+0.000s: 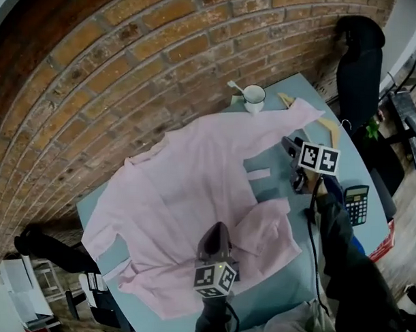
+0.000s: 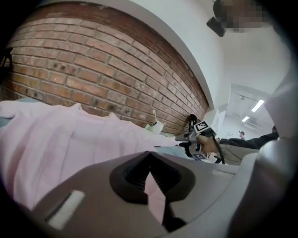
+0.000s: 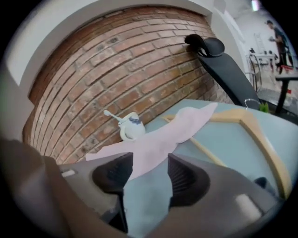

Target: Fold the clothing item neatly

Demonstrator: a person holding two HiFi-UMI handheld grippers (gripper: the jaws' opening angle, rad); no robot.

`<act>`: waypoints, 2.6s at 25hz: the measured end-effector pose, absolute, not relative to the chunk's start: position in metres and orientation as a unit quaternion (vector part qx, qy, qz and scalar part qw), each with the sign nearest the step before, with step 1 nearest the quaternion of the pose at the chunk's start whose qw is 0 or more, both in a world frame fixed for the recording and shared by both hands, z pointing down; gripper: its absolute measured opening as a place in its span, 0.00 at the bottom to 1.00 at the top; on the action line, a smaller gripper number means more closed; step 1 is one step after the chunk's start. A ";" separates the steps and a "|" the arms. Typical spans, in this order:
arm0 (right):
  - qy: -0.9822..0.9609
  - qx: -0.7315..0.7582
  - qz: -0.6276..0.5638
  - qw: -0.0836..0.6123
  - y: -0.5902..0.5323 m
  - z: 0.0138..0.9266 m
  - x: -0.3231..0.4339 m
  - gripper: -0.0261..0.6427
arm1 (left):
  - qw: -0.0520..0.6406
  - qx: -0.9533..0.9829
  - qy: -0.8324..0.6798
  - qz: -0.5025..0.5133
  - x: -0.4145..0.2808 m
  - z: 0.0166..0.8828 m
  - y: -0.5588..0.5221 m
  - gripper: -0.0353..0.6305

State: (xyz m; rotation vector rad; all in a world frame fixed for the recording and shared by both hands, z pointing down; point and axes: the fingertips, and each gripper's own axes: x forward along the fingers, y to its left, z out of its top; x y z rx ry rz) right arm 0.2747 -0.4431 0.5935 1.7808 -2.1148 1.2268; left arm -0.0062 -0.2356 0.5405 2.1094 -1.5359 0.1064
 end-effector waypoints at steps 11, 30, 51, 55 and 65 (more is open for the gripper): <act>-0.629 0.592 0.464 0.196 -0.487 0.638 0.295 0.34 | 0.300 0.770 -0.561 0.049 0.004 0.578 -0.246 0.06; -0.787 0.402 -0.298 0.361 -0.400 0.456 0.106 0.07 | 0.307 0.748 -0.588 0.012 -0.053 0.556 -0.204 0.06; -0.917 0.277 0.049 0.285 -0.177 0.519 0.030 0.04 | 0.302 0.654 -0.694 -0.014 -0.143 0.530 -0.086 0.06; -0.914 0.262 0.120 0.286 -0.124 0.536 0.022 0.04 | 0.306 0.604 -0.735 -0.030 -0.201 0.526 -0.055 0.06; -0.894 0.299 0.156 0.296 -0.093 0.541 -0.039 0.04 | 0.347 0.498 -0.786 -0.119 -0.435 0.516 -0.031 0.06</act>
